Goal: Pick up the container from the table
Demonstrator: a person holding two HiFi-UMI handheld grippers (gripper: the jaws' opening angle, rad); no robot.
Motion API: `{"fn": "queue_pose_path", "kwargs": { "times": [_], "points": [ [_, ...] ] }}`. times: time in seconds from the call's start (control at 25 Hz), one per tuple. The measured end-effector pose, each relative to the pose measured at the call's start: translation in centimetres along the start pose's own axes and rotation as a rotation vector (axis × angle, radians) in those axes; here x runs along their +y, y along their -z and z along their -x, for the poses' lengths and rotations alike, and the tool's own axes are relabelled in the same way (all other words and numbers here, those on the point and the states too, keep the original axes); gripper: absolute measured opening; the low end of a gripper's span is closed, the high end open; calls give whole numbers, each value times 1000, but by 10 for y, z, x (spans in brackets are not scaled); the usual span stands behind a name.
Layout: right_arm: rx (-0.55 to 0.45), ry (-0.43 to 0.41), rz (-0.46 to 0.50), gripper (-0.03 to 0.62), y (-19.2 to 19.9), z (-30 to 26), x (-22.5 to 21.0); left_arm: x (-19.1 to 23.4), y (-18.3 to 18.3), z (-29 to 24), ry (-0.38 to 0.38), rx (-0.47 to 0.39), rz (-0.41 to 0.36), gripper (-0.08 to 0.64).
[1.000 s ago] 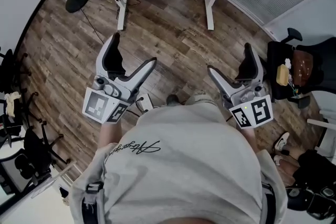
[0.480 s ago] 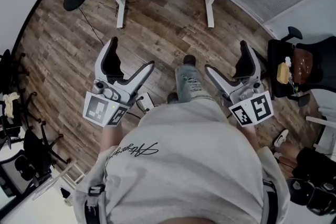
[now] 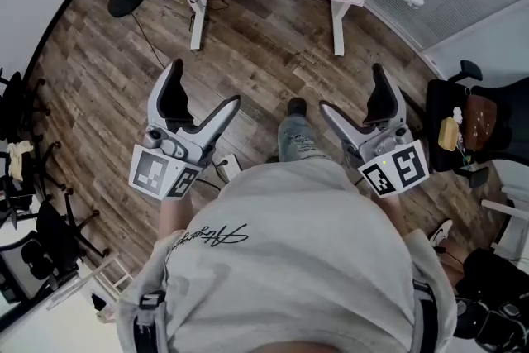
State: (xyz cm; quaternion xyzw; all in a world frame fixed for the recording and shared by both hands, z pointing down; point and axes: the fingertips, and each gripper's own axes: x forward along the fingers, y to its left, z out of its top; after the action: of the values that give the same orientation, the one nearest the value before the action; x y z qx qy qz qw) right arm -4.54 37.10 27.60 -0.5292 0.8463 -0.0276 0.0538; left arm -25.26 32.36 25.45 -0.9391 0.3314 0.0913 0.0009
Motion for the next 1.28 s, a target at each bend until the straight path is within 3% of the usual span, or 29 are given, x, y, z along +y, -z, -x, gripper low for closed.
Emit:
{"fn": "queue_pose_path", "kwargs": {
  "times": [0.8, 1.28],
  "points": [
    [30, -62, -6, 518, 0, -97, -105, 64, 18, -114, -56, 35, -7, 468],
    [39, -68, -21, 518, -9, -142, -173, 92, 18, -193, -50, 40, -19, 468]
  ]
}}
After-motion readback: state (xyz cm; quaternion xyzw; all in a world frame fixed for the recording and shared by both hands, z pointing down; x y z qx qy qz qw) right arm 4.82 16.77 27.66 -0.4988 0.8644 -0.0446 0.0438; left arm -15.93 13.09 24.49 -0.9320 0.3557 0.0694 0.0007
